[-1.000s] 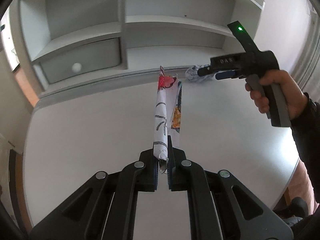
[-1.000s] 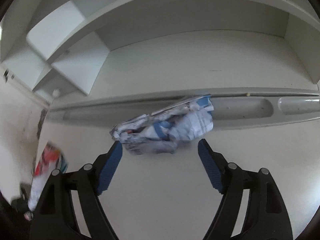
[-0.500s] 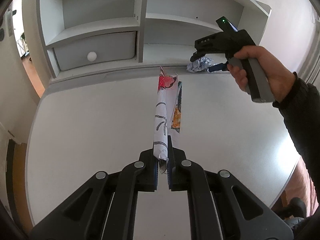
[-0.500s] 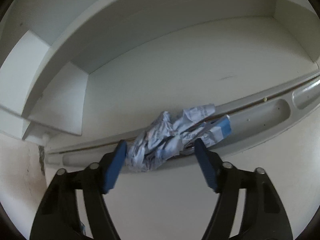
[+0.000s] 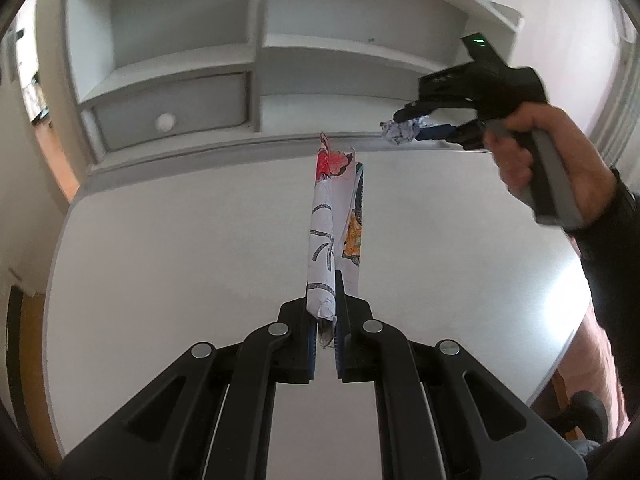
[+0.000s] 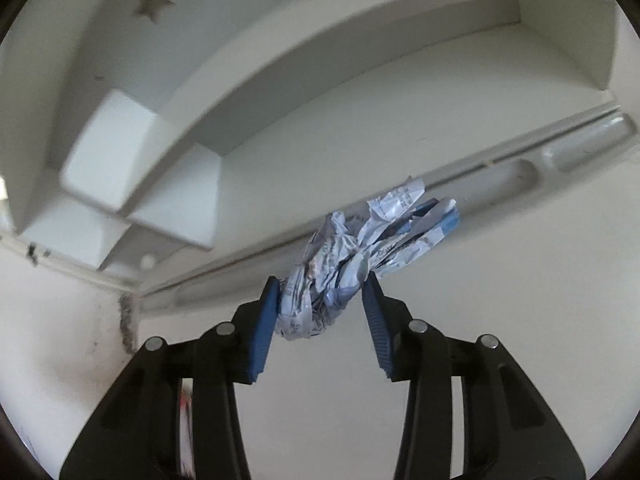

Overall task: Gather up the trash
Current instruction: 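Carry the rolled paper and wrapper to the bin and open both tools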

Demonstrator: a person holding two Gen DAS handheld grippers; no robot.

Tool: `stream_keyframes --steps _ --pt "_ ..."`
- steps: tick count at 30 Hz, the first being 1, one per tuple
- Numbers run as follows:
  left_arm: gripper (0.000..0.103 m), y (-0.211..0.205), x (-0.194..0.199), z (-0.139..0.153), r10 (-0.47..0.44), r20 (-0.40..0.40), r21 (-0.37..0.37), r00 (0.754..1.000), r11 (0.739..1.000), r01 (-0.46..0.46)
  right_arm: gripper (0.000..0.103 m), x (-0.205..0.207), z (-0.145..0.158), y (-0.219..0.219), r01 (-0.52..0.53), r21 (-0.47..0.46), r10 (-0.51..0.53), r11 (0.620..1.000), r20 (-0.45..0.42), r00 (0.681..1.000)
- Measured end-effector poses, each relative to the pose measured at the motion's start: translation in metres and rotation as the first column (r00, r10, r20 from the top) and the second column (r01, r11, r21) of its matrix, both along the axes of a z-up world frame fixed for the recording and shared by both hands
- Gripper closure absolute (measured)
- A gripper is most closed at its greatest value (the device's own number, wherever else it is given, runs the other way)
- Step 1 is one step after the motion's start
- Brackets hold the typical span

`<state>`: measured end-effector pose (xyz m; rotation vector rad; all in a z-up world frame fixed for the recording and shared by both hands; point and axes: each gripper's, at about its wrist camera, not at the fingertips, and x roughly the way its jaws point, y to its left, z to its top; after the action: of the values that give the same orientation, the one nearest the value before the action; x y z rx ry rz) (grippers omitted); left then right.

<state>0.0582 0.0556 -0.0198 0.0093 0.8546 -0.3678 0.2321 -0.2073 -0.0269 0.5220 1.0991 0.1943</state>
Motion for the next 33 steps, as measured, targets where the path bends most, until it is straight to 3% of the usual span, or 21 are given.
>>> stream_keyframes --steps 7,11,14,18,23,30,33 --pt "0.097 -0.076 -0.014 0.015 -0.152 0.038 -0.001 0.988 0.988 0.152 0.061 -0.112 0.031 -0.085 0.004 -0.025 -0.002 1.000 0.105 0.994" --pt "0.097 -0.140 -0.028 0.017 -0.267 0.049 -0.003 0.962 0.963 0.268 0.061 -0.188 0.035 -0.147 0.068 -0.089 -0.055 0.994 0.139 0.989" --pt "0.097 -0.195 -0.041 0.015 -0.364 0.040 -0.022 0.931 0.931 0.365 0.060 -0.246 0.029 -0.191 0.145 -0.129 -0.125 0.981 0.153 0.980" --pt "0.097 -0.275 -0.067 0.010 -0.502 0.032 -0.037 0.864 0.864 0.503 0.060 -0.319 0.018 -0.251 0.261 -0.186 -0.231 0.947 0.167 0.959" --pt "0.097 -0.368 -0.101 -0.006 -0.654 0.005 -0.065 0.757 0.755 0.653 0.060 -0.403 -0.009 -0.324 0.388 -0.217 -0.364 0.896 0.144 0.920" --pt "0.097 -0.471 -0.149 -0.051 -0.803 -0.083 -0.068 0.590 0.595 0.800 0.060 -0.475 -0.053 -0.392 0.489 -0.197 -0.482 0.850 0.084 0.872" --pt "0.097 -0.499 -0.157 -0.079 -0.827 -0.132 -0.060 0.547 0.558 0.828 0.060 -0.495 -0.076 -0.415 0.493 -0.185 -0.494 0.850 0.047 0.868"
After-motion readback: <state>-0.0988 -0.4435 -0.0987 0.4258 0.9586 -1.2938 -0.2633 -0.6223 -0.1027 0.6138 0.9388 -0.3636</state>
